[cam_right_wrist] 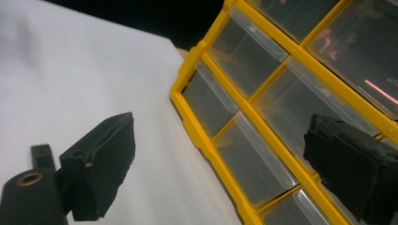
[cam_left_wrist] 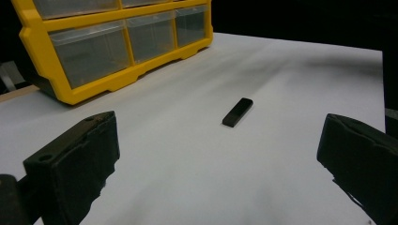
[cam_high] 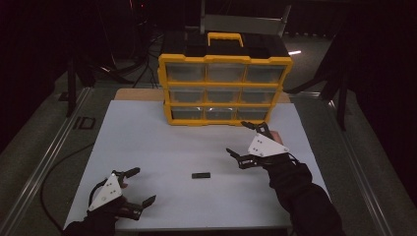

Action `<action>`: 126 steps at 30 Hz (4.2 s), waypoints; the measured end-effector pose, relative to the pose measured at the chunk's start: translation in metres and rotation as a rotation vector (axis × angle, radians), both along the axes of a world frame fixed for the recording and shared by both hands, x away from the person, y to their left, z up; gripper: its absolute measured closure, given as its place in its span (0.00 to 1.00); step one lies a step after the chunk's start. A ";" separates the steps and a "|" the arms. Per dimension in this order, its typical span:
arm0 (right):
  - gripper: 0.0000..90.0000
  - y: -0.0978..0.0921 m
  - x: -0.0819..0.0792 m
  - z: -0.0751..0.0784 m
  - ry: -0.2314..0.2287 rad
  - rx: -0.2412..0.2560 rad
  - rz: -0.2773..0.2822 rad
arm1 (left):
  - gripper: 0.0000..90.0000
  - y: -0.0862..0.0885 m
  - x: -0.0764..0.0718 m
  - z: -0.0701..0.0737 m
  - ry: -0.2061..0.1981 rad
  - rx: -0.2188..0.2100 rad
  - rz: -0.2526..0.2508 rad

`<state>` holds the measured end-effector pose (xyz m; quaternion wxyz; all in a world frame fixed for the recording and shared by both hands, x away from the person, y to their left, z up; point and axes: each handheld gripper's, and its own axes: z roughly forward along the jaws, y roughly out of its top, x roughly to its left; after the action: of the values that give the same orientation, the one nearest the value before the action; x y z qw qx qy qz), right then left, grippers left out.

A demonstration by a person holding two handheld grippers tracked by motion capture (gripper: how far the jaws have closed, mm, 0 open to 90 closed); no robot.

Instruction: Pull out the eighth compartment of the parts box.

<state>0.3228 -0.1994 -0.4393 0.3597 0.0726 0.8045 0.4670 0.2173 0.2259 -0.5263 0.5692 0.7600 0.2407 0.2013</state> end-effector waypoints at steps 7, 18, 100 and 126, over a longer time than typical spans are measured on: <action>0.11 0.006 0.010 0.001 -0.032 -0.045 -0.001 | 0.00 0.000 0.000 0.000 -0.001 0.003 0.000; 0.11 0.015 0.030 -0.001 -0.075 -0.137 -0.012 | 0.00 0.000 0.000 0.000 0.000 0.002 -0.002; 0.65 0.080 0.114 -0.070 -0.377 -0.871 -0.335 | 0.00 0.000 0.000 -0.001 0.001 -0.001 -0.021; 0.82 0.097 0.116 -0.088 -0.500 -0.975 -0.478 | 0.00 -0.001 0.000 -0.001 0.001 0.004 -0.024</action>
<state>0.4393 -0.1024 -0.5277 0.6249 -0.0340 0.7785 -0.0469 0.2172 0.2246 -0.5273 0.5701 0.7640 0.2313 0.1945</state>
